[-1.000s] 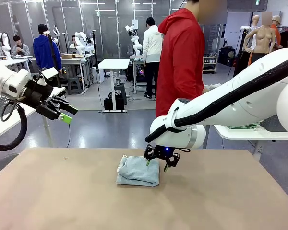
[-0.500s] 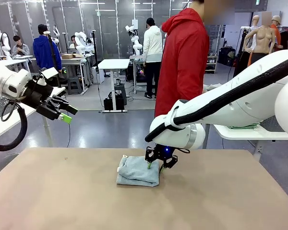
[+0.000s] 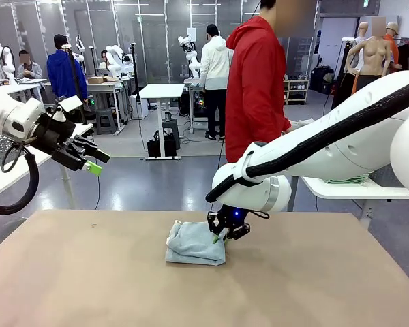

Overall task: Fold the towels and place them in the basket.
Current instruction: Place the folded Towel with hook on the right side of the table.

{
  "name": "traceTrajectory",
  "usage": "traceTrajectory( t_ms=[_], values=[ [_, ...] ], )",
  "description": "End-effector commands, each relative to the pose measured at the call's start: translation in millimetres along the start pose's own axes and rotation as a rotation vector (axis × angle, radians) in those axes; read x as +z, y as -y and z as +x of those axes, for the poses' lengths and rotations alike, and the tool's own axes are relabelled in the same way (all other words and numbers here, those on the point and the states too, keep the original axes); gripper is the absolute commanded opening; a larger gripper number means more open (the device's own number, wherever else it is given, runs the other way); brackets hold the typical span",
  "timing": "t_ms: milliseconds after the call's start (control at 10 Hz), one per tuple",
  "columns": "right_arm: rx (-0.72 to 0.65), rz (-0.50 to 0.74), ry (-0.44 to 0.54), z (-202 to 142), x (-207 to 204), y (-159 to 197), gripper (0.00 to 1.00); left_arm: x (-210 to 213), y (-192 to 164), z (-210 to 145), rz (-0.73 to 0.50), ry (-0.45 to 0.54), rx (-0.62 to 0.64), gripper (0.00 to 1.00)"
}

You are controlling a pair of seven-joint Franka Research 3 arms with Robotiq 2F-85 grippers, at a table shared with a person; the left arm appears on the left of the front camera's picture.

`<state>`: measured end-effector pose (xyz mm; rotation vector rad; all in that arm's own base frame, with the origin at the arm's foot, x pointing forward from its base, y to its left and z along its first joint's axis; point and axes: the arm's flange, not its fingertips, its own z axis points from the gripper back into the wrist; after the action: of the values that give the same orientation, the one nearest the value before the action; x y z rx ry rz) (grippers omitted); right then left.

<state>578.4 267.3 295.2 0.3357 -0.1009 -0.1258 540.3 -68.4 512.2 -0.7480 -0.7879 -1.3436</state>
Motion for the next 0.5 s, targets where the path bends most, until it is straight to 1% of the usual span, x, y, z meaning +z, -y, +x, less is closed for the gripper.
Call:
traceTrajectory(
  t_ms=[0, 100, 300, 400],
  values=[
    [0.024, 0.019, -0.031, 3.8, -1.4, 1.6, 0.07, -0.4, -0.5, 0.5, 0.008, -0.002, -0.001, 1.00],
    [0.025, 0.018, -0.032, 4.2, -1.7, 1.3, 0.00, -0.4, -0.5, 0.5, 0.008, -0.002, -0.001, 1.00],
    [0.019, -0.008, -0.011, 6.2, -0.5, -0.6, 0.00, -0.4, -0.5, 0.5, 0.008, -0.002, -0.001, 1.00],
    [0.004, -0.003, -0.013, -0.7, -0.3, -0.5, 0.00, -0.4, -0.5, 0.5, 0.008, -0.002, -0.001, 1.00]
  ],
)
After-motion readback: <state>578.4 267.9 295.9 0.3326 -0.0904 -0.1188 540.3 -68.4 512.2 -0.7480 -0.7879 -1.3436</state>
